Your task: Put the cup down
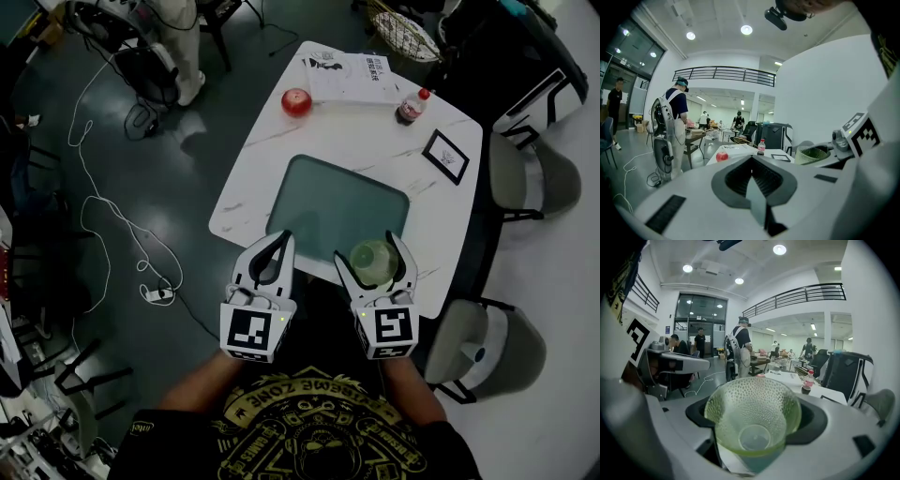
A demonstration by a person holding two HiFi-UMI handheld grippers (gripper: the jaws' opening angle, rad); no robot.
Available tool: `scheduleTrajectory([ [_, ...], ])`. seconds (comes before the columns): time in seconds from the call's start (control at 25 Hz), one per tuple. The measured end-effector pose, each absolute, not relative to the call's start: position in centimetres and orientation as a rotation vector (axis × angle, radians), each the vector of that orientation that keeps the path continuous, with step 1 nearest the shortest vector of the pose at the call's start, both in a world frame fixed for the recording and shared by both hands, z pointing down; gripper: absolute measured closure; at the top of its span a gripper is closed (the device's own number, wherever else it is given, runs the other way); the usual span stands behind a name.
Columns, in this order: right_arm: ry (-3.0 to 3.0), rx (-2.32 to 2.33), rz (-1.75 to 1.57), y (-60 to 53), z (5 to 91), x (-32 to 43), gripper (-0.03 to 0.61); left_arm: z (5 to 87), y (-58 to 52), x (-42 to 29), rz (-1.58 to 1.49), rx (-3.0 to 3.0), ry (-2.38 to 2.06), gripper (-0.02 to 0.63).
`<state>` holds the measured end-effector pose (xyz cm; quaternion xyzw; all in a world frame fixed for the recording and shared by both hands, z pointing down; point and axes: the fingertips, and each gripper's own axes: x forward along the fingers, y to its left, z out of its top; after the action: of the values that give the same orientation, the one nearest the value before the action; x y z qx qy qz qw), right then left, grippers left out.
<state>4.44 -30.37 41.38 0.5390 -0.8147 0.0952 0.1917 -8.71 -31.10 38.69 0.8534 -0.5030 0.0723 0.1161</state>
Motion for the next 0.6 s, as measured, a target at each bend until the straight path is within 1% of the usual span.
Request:
scheduleTrajectory([
  [0.32,-2.309,1.449,0.298,-33.4,45.7,5.5,0.176,42.8,-33.6,-6.8,0.259,2.417,-1.467,0.604],
  [0.6,-2.361,1.354,0.328,-34.9,49.6,4.8,0.176,47.3,-34.9,-6.0,0.363,2.352,-1.459,0.604],
])
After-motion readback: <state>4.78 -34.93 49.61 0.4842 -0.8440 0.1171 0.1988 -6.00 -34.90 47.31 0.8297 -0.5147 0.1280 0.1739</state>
